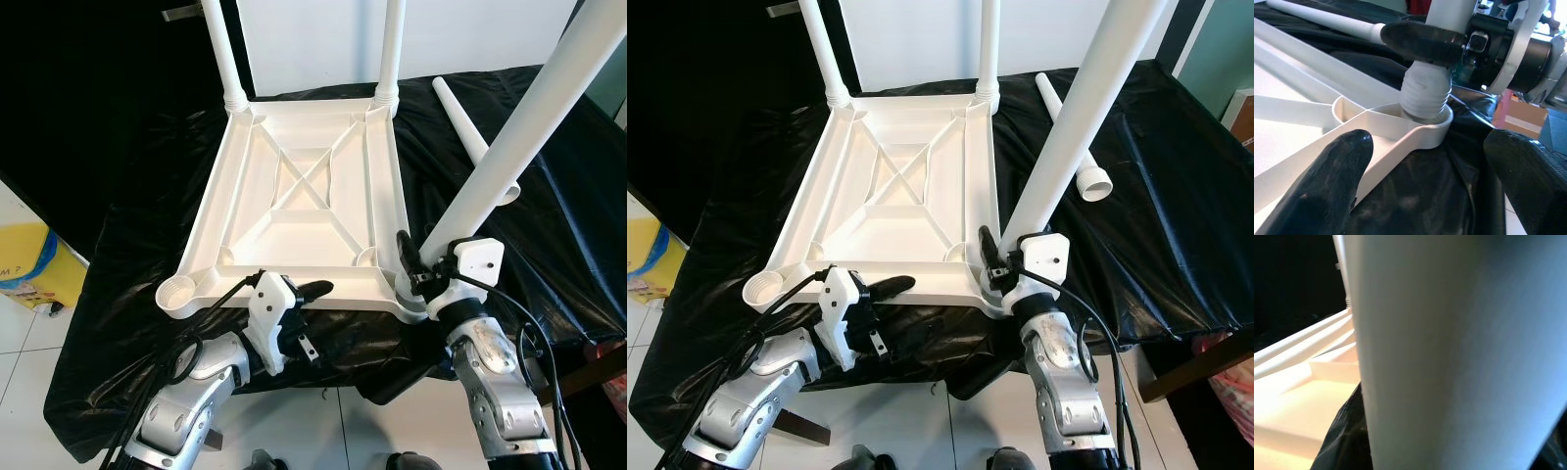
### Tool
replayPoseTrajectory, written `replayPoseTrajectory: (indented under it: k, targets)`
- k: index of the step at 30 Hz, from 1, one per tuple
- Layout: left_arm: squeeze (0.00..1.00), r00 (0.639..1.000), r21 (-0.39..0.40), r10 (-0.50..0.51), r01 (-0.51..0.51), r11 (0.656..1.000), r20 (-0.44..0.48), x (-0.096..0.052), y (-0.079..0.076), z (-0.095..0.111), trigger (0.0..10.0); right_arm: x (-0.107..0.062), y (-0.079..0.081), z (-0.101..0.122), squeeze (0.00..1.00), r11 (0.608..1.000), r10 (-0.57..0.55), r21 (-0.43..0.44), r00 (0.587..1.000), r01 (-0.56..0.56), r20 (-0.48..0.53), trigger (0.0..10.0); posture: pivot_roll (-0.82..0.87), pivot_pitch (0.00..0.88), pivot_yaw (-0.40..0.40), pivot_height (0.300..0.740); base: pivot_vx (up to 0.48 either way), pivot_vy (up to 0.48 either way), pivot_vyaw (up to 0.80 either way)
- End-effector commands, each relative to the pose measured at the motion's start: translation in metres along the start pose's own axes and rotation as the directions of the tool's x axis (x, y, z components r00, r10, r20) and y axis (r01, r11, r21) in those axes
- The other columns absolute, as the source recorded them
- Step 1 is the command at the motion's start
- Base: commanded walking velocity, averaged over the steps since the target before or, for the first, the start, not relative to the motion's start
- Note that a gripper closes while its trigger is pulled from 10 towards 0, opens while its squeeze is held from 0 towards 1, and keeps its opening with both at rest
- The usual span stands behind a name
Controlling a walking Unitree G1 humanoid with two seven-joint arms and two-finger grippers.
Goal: Building children table
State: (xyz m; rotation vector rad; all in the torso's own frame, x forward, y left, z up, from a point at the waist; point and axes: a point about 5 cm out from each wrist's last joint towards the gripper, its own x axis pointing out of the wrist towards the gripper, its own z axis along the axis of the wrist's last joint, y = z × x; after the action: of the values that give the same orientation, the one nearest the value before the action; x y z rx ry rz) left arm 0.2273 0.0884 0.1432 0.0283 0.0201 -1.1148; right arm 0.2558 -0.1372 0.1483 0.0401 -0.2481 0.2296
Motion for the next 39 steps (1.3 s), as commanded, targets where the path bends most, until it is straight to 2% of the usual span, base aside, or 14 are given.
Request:
replayPoseTrajectory:
  k: [1,6,15,21,32,39]
  targets:
    - [0.00,0.987,-0.021,-0.159,0.159,0.987,-0.010,-0.002,-0.011,-0.001,10.0,-0.004,0.003,-0.004,0.00,1.000,0.020,0.008,0.999,-0.020,-0.031,10.0,-0.10,0.098,0.051,0.740,0.000,0.000,0.00]
    - [0.00,0.988,-0.033,-0.150,0.149,0.988,-0.024,-0.005,-0.013,0.001,10.0,-0.015,0.005,-0.015,0.00,0.999,0.041,0.007,0.996,-0.040,-0.082,10.0,-0.09,0.101,0.044,0.740,0.000,0.000,0.00]
    - [0.00,0.991,-0.033,-0.132,0.131,0.991,-0.026,-0.006,-0.011,0.003,10.0,-0.017,-0.001,-0.020,0.00,1.000,0.026,-0.001,0.994,-0.027,-0.107,10.0,-0.09,0.101,0.043,0.740,0.000,0.000,0.00]
    - [0.00,0.992,-0.033,-0.120,0.119,0.992,-0.030,-0.007,-0.009,0.004,10.0,-0.014,-0.003,-0.021,0.00,0.984,0.095,-0.141,0.990,-0.109,-0.103,10.0,-0.09,0.098,0.046,0.740,0.000,0.000,0.00]
    - [0.00,0.994,-0.026,-0.101,0.100,0.995,-0.032,-0.010,-0.006,0.006,10.0,-0.022,-0.001,-0.027,0.00,0.959,0.169,-0.210,0.978,-0.192,-0.124,10.0,-0.09,0.089,0.051,0.740,0.000,0.000,0.00]
    - [0.00,0.995,-0.022,-0.097,0.096,0.995,-0.032,-0.010,-0.004,0.008,10.0,-0.025,-0.001,-0.031,0.00,0.961,0.176,-0.194,0.978,-0.196,-0.114,10.0,-0.09,0.084,0.054,0.740,0.000,0.000,0.00]
